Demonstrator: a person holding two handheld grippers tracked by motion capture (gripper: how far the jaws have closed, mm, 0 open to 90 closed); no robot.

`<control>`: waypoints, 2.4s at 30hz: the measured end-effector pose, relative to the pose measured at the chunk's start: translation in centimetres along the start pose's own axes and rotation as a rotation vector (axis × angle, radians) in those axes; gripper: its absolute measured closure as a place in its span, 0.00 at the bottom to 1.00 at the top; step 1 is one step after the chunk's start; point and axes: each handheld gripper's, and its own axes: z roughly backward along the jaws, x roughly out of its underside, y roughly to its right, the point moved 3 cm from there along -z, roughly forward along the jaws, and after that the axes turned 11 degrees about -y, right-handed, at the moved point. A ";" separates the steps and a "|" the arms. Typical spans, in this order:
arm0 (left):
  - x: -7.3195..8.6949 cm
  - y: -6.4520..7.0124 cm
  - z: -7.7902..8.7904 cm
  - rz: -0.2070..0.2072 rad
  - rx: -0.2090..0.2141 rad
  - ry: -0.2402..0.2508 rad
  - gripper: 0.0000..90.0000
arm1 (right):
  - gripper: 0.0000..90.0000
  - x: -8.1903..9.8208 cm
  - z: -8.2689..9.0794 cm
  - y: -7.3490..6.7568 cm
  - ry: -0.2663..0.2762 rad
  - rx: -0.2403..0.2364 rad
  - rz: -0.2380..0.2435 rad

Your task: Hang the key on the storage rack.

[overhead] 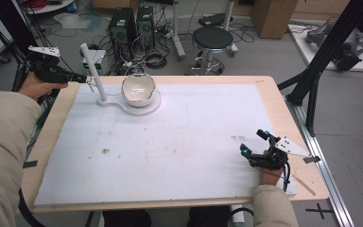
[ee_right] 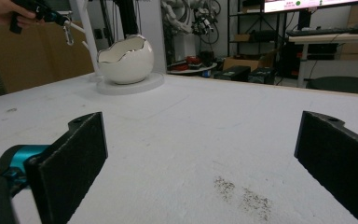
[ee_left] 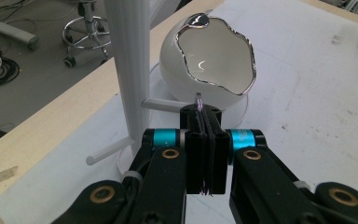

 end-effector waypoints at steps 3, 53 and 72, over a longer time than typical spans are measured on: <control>0.0 -0.1 -0.1 -0.004 -0.004 -0.004 0.98 | 0.02 0.0 0.0 0.0 0.006 -0.001 0.002; 3.7 6.7 4.8 -0.034 -0.298 0.255 0.02 | 0.02 0.0 0.0 -0.1 -0.005 -0.002 0.006; 7.2 17.9 0.5 -0.132 -0.237 0.423 0.02 | 0.02 0.0 0.0 -0.2 0.001 0.003 0.022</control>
